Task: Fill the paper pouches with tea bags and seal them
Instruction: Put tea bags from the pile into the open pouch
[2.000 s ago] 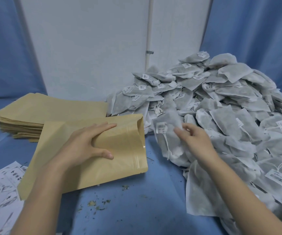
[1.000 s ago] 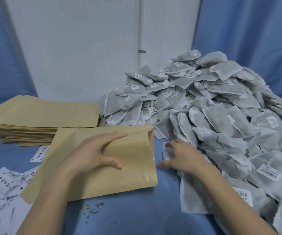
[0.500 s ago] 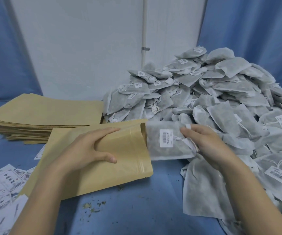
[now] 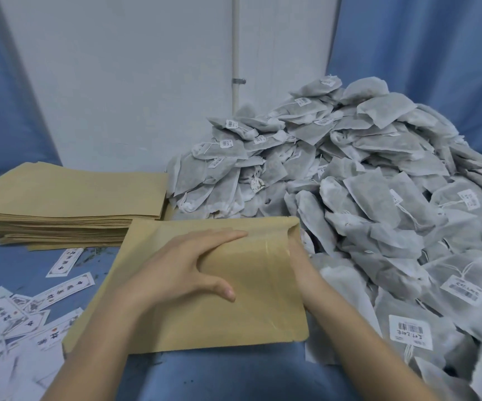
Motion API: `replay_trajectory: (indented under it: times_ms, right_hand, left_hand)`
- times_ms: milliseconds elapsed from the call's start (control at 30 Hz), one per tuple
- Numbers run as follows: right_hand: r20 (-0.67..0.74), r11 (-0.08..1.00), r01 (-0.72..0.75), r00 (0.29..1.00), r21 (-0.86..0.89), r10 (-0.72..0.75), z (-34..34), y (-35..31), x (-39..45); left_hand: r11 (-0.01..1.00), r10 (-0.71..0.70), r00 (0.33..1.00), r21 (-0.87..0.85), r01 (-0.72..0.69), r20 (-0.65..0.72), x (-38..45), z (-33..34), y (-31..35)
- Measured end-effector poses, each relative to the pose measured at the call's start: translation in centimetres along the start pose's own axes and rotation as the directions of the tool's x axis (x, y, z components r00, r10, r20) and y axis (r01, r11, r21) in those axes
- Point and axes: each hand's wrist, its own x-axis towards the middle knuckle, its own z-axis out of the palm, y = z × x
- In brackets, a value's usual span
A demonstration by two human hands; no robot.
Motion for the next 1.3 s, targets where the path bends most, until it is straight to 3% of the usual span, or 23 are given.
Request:
replay_trajectory:
  times_ms: [67, 133, 167, 200, 233, 300, 333, 367, 433, 500, 567, 633, 700, 833, 900, 967, 1033, 1100, 1233, 1300]
  right_hand:
    - [0.045, 0.996, 0.051, 0.998, -0.078, -0.047, 0.0, 1.6, -0.8]
    - [0.177, 1.000, 0.017, 0.984, -0.018, -0.014, -0.5, 2.0, -1.1]
    - [0.217, 0.985, -0.152, 0.967, 0.081, 0.132, -0.5, 0.9, -0.7]
    - [0.270, 0.984, -0.176, 0.947, -0.020, 0.175, -0.6, 0.4, -0.9]
    - [0.351, 0.983, -0.118, 0.922, -0.139, 0.160, -1.2, -0.4, -1.8]
    - [0.431, 0.963, 0.152, 0.901, -0.225, -0.042, -1.7, -0.9, -1.7]
    - [0.325, 0.947, 0.249, 0.929, -0.204, -0.174, -1.7, -0.8, -1.2]
    - [0.127, 0.946, 0.285, 0.955, -0.154, -0.268, -1.7, -0.3, -0.8]
    - [-0.243, 0.962, 0.255, 0.931, -0.098, -0.272, -2.5, 1.1, 0.6]
    - [-0.453, 0.967, 0.143, 0.862, -0.209, -0.225, -3.5, 2.6, 1.6]
    - [-0.388, 0.866, 0.037, 0.884, -0.498, -0.261, -3.9, 4.3, 2.2]
    - [-0.178, 0.640, 0.007, 0.958, -0.768, -0.224, -3.2, 5.9, 2.5]
    - [-0.097, 0.500, -0.011, 0.985, -0.866, -0.146, -2.2, 7.2, 2.6]
    - [-0.154, 0.456, -0.069, 0.976, -0.887, -0.152, -1.6, 7.7, 3.1]
    - [-0.167, 0.632, -0.004, 0.966, -0.775, -0.198, -2.2, 7.2, 3.2]
    - [-0.198, 0.849, 0.061, 0.961, -0.525, -0.192, -3.7, 5.6, 2.6]
    - [-0.160, 0.951, 0.181, 0.961, -0.250, -0.225, -5.4, 3.9, 1.9]
    - [-0.122, 0.927, 0.327, 0.928, -0.184, -0.351, -6.3, 2.6, 1.1]
    - [-0.036, 0.706, 0.564, 0.770, -0.428, -0.637, -5.7, 1.7, 0.9]
    - [0.050, 0.587, 0.664, 0.681, -0.463, -0.731, -4.7, 1.4, 0.9]
  left_hand:
    - [1.000, -0.008, 0.999, 0.001, 0.008, 0.039, 0.2, 0.6, 0.0]
    - [1.000, -0.019, 0.996, 0.004, 0.019, 0.084, 0.3, 1.0, 0.0]
    - [1.000, -0.023, 0.995, 0.005, 0.023, 0.099, 0.3, 1.0, -0.1]
    - [1.000, -0.026, 0.994, 0.002, 0.026, 0.103, 0.3, 1.1, -0.2]
    - [1.000, -0.025, 0.995, -0.004, 0.025, 0.095, 0.3, 1.0, -0.3]
    - [1.000, -0.020, 0.999, 0.002, 0.020, 0.043, 0.2, 0.7, -0.6]
    - [1.000, -0.020, 1.000, 0.013, 0.020, 0.005, 0.1, 0.4, -0.8]
    - [1.000, -0.019, 0.999, 0.020, 0.020, -0.033, 0.0, 0.1, -0.9]
    - [1.000, -0.017, 0.995, 0.009, 0.018, -0.094, -0.1, -0.4, -1.0]
    - [1.000, -0.023, 0.991, 0.000, 0.024, -0.131, -0.3, -0.8, -1.1]
    - [0.999, -0.042, 0.986, 0.008, 0.044, -0.163, -0.4, -1.0, -1.2]
    - [0.997, -0.072, 0.980, 0.019, 0.077, -0.187, -0.4, -1.0, -1.3]
    - [0.994, -0.096, 0.975, 0.031, 0.105, -0.202, -0.4, -1.1, -1.5]
    - [0.985, -0.143, 0.965, 0.065, 0.161, -0.217, -0.5, -1.3, -2.3]
    - [0.981, -0.165, 0.961, 0.061, 0.183, -0.221, -0.7, -1.4, -2.6]
    - [0.978, -0.184, 0.958, 0.058, 0.201, -0.221, -0.8, -1.5, -3.0]
    - [0.975, -0.201, 0.955, 0.050, 0.217, -0.218, -0.9, -1.6, -3.2]
    - [0.974, -0.210, 0.956, 0.045, 0.223, -0.206, -1.0, -1.6, -3.3]
    - [0.981, -0.175, 0.966, 0.050, 0.188, -0.188, -1.0, -1.6, -3.5]
    - [0.989, -0.142, 0.973, 0.024, 0.149, -0.181, -0.9, -1.5, -3.3]
